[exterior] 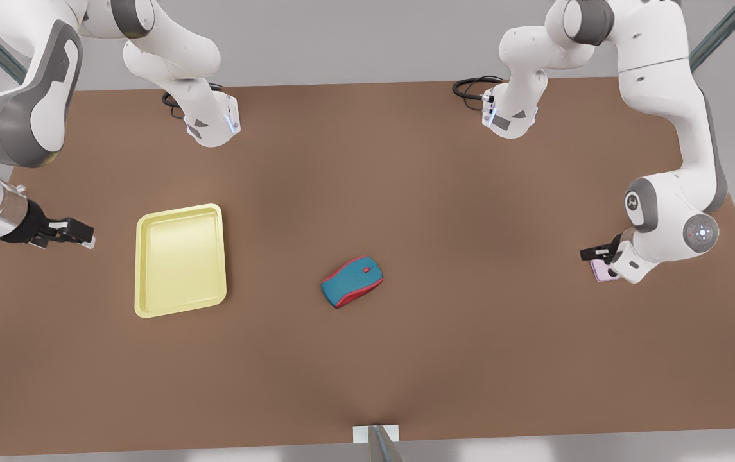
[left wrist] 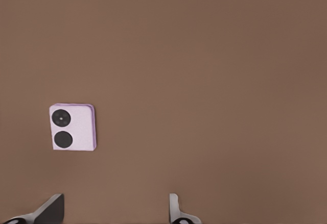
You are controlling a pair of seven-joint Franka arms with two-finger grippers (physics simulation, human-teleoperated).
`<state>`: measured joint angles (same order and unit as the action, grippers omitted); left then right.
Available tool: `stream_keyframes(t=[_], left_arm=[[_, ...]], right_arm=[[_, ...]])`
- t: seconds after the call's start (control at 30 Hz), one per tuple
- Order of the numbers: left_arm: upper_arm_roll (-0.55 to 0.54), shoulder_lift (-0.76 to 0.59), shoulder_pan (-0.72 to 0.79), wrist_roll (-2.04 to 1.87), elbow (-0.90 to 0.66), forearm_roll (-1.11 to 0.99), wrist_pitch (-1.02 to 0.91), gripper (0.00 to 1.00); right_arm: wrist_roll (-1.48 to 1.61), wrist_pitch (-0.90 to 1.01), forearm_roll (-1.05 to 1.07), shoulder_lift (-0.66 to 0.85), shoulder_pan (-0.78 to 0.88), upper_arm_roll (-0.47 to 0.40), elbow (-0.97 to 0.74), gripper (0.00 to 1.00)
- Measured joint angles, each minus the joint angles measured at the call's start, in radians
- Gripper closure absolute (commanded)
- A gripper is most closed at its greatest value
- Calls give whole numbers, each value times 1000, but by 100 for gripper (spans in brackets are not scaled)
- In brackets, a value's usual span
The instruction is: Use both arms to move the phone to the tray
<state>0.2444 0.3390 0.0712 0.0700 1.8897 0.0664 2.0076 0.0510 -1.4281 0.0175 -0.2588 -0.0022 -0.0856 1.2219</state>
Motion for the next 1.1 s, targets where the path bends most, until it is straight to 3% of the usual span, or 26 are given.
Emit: stream_keyframes(t=[0.23, 0.5, 1.1], left_arm=[[60, 11, -8, 18, 170, 92, 251, 0], [70, 98, -68, 151, 181, 109, 438, 0], [68, 214, -106, 390, 177, 270, 576, 0]], right_arm=[[1, -5, -1, 0, 1, 0, 0, 0], [2, -6, -1, 0, 1, 0, -1, 0], [2, -7, -2, 0, 1, 0, -2, 0]])
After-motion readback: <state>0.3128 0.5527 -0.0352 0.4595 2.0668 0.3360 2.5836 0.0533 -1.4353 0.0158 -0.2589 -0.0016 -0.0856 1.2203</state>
